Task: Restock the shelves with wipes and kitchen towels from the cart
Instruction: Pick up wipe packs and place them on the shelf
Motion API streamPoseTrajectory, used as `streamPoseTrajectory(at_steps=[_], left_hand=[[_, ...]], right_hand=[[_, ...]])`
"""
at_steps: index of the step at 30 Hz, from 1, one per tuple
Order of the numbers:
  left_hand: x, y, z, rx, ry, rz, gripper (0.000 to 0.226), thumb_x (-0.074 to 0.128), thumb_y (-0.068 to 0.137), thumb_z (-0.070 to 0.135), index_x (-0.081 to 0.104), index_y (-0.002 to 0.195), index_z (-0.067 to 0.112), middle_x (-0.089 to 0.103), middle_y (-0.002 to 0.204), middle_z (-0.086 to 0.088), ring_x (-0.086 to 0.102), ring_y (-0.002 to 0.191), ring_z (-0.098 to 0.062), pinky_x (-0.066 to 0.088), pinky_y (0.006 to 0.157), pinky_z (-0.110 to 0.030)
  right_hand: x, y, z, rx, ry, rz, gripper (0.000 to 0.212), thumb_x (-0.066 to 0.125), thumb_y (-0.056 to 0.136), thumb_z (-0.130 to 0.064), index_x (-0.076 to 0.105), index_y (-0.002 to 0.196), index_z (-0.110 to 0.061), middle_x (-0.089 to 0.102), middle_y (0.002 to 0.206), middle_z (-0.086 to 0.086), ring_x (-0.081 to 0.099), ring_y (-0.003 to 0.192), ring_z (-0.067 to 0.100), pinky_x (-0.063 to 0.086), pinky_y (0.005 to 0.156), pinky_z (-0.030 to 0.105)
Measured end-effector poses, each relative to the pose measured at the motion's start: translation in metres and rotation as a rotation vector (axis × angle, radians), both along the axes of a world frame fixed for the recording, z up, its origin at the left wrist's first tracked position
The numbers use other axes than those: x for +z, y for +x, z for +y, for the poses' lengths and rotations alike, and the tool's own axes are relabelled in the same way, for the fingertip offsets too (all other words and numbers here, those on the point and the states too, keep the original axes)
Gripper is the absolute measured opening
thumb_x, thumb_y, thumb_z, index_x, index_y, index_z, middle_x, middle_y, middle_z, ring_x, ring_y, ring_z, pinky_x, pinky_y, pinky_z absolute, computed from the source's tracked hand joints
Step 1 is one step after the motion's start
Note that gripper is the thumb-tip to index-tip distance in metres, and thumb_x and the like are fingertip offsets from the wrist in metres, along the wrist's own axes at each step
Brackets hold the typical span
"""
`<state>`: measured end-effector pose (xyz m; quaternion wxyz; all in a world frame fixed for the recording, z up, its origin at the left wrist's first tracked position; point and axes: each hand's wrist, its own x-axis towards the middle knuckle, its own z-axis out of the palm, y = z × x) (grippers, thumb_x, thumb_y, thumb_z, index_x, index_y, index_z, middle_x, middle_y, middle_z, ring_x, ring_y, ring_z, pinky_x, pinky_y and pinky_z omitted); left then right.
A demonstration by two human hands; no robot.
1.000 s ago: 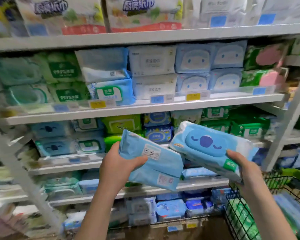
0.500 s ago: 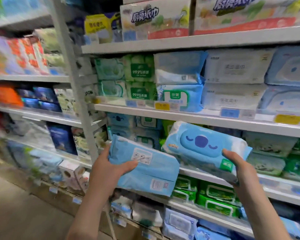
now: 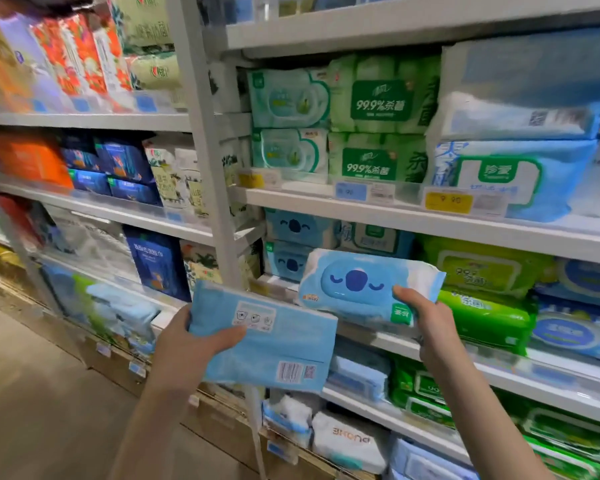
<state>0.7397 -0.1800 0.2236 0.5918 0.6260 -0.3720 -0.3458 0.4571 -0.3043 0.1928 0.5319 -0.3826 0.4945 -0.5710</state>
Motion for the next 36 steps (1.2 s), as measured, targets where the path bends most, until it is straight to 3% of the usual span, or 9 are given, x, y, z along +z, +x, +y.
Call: streamPoseTrajectory(at_steps=[4, 8, 12, 16, 20, 24, 27, 31, 36], left_hand=[[0.000, 0.055, -0.028, 0.006, 0.009, -0.035, 0.036, 0.078, 0.072, 0.001, 0.057, 0.089, 0.024, 0.066, 0.085, 0.003, 0.064, 0.067, -0.009, 0.047, 0.049, -0.018], [-0.005, 0.095, -0.047, 0.014, 0.014, -0.032, 0.035, 0.077, 0.071, -0.001, 0.059, 0.091, 0.021, 0.066, 0.082, 0.002, 0.065, 0.058, -0.005, 0.046, 0.041, -0.013], [-0.018, 0.117, -0.060, 0.024, 0.012, -0.015, 0.033, 0.076, 0.072, -0.002, 0.060, 0.092, 0.020, 0.067, 0.084, 0.000, 0.064, 0.059, -0.006, 0.046, 0.041, -0.013], [-0.031, 0.120, -0.072, 0.033, -0.015, -0.030, 0.029, 0.074, 0.075, -0.002, 0.060, 0.091, 0.018, 0.065, 0.082, 0.001, 0.063, 0.052, 0.002, 0.043, 0.041, -0.009], [-0.046, 0.122, -0.082, 0.013, -0.023, -0.001, 0.042, 0.084, 0.063, 0.005, 0.063, 0.097, 0.017, 0.070, 0.085, 0.000, 0.069, 0.069, -0.012, 0.048, 0.046, -0.013], [-0.050, 0.120, -0.088, 0.021, -0.030, 0.007, 0.048, 0.086, 0.056, 0.011, 0.062, 0.098, 0.019, 0.069, 0.087, 0.001, 0.067, 0.075, -0.016, 0.047, 0.047, -0.012], [-0.050, 0.120, -0.091, 0.029, -0.037, 0.016, 0.046, 0.085, 0.058, 0.011, 0.061, 0.097, 0.020, 0.067, 0.087, 0.004, 0.063, 0.073, -0.011, 0.045, 0.046, -0.011], [-0.049, 0.127, -0.097, 0.052, -0.023, 0.007, 0.049, 0.076, 0.048, 0.025, 0.061, 0.095, 0.024, 0.067, 0.091, 0.003, 0.063, 0.081, -0.015, 0.046, 0.057, -0.022], [-0.051, 0.134, -0.106, 0.064, -0.019, 0.017, 0.050, 0.084, 0.050, 0.019, 0.061, 0.094, 0.024, 0.068, 0.094, 0.000, 0.065, 0.086, -0.023, 0.048, 0.061, -0.029]], right_hand=[[-0.010, 0.067, -0.043, -0.044, -0.014, -0.014, 0.076, 0.085, 0.055, -0.036, 0.054, 0.119, -0.009, 0.070, 0.107, 0.006, 0.068, 0.093, 0.026, 0.055, 0.084, 0.045], [-0.016, 0.115, -0.077, -0.098, -0.080, 0.050, 0.054, 0.078, 0.076, -0.016, 0.043, 0.116, -0.011, 0.062, 0.108, 0.005, 0.064, 0.091, 0.020, 0.053, 0.073, 0.033], [-0.029, 0.142, -0.109, -0.106, -0.133, 0.263, 0.062, 0.081, 0.074, -0.027, 0.040, 0.118, -0.011, 0.056, 0.110, 0.005, 0.058, 0.098, 0.022, 0.050, 0.083, 0.040], [-0.049, 0.153, -0.129, -0.037, -0.184, 0.441, 0.051, 0.080, 0.076, -0.022, 0.041, 0.108, -0.013, 0.052, 0.095, -0.005, 0.054, 0.084, 0.011, 0.046, 0.066, 0.023], [-0.061, 0.159, -0.143, -0.016, -0.165, 0.608, 0.052, 0.083, 0.068, -0.039, 0.051, 0.099, -0.012, 0.060, 0.096, 0.001, 0.059, 0.087, 0.020, 0.053, 0.075, 0.039], [-0.053, 0.161, -0.150, 0.045, -0.139, 0.933, 0.055, 0.081, 0.066, -0.051, 0.048, 0.075, -0.008, 0.055, 0.071, 0.003, 0.054, 0.065, 0.019, 0.044, 0.055, 0.033], [-0.042, 0.163, -0.146, 0.025, -0.142, 1.197, 0.061, 0.082, 0.067, -0.048, 0.041, 0.090, -0.009, 0.056, 0.083, 0.008, 0.055, 0.076, 0.024, 0.049, 0.063, 0.036], [-0.035, 0.169, -0.145, -0.076, -0.385, 1.620, 0.094, 0.075, 0.069, -0.059, 0.029, 0.140, -0.018, 0.055, 0.125, 0.014, 0.056, 0.105, 0.030, 0.046, 0.086, 0.038], [-0.042, 0.176, -0.152, 0.011, -0.382, 1.608, 0.064, 0.068, 0.076, -0.061, 0.049, 0.121, -0.020, 0.061, 0.104, 0.005, 0.059, 0.094, 0.024, 0.043, 0.068, 0.031]])
